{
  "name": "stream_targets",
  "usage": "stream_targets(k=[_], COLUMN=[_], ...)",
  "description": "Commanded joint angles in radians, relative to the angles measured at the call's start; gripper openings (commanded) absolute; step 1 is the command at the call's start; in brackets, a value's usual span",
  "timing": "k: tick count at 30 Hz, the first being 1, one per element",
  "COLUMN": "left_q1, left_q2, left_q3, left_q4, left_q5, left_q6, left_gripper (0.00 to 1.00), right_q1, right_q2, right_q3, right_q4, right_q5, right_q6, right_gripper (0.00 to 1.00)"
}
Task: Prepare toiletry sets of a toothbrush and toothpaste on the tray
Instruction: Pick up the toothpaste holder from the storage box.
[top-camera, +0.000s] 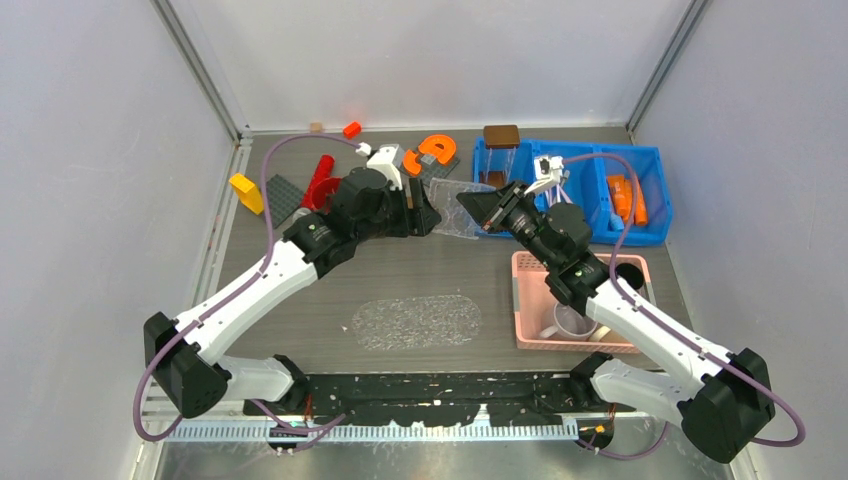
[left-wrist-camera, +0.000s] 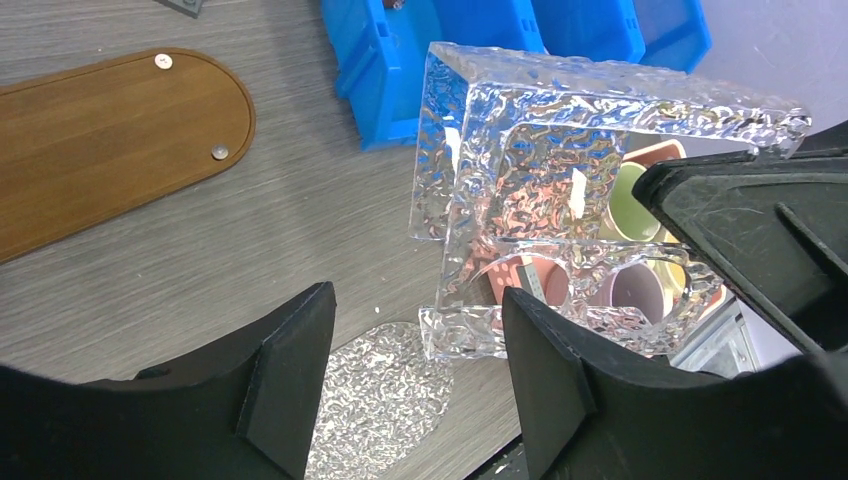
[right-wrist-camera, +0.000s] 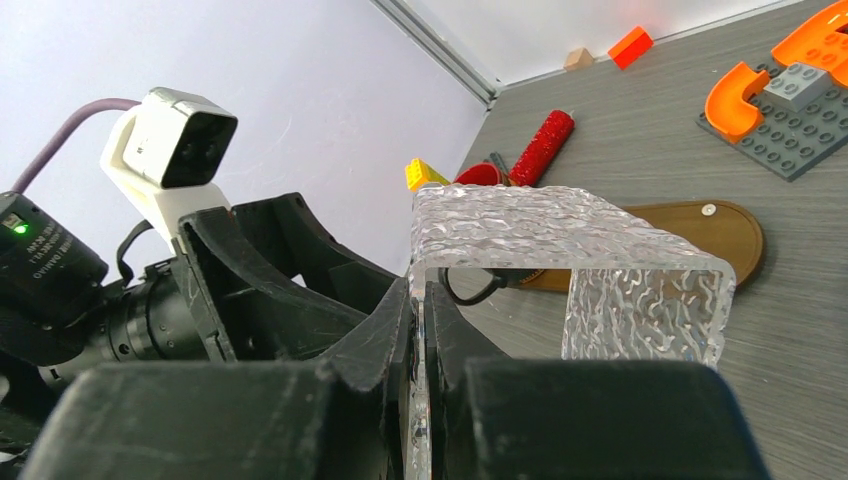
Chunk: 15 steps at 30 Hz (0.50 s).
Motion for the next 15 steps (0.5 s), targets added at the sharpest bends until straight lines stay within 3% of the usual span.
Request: stream_targets(k=[1, 15], left_q1=[-0.005, -0.073], left_q2=[-0.014, -0.069], left_q3=[0.044, 0.092], left_q4=[0.065, 0.001], left_q5=[-0.017, -0.072], left_q6=[0.014, -0.003], left_gripper=[0.63, 0.63], right_q1=[0.004, 0.004], right_q2=[-0.013, -0.002], right_q3=[-0.001, -0.018], right_q4=[0.119, 0.128], right_q5=[-0.009, 0.012], right_q6=[0.022, 0.022], right_gripper=[0.01, 0.01])
